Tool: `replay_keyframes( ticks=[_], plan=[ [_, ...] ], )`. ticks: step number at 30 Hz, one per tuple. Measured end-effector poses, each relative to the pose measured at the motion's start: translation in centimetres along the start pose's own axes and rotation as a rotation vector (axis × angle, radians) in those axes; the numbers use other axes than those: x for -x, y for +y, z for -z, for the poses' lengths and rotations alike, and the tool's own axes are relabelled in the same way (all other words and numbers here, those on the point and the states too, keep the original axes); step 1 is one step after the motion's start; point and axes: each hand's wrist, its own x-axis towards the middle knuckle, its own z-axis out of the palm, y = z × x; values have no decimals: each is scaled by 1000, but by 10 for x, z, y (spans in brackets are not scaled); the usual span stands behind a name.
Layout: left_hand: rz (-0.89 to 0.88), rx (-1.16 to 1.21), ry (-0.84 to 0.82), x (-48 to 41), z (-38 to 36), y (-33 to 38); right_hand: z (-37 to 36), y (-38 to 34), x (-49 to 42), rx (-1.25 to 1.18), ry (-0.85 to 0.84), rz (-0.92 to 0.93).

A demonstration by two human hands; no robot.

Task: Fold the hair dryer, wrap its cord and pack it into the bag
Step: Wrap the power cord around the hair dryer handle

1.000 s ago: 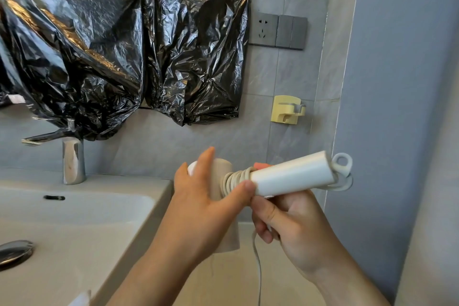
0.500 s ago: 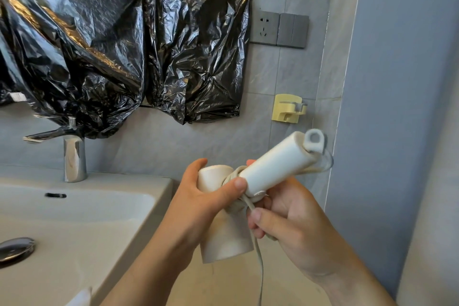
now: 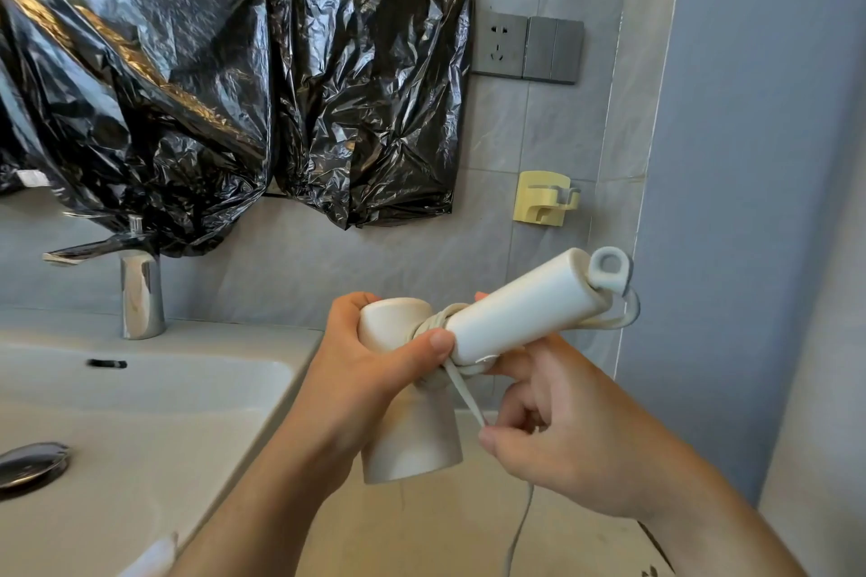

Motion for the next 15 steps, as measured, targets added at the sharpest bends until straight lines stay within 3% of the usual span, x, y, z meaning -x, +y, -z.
replay_keyframes(
  ticks=[4,7,10,15],
  plan=[
    [14,-12,-117,1,5,-2,2,2,0,109,83,-3],
    [-21,-166,-227,1,10,-2,4,0,-1,-71,83,39],
    [-67,-323,-180,-1,10,-1,8,2,-2,-209,89,77],
    [-51,-348,-136,0,5,1,11,11,-2,-293,-4,83]
  ],
)
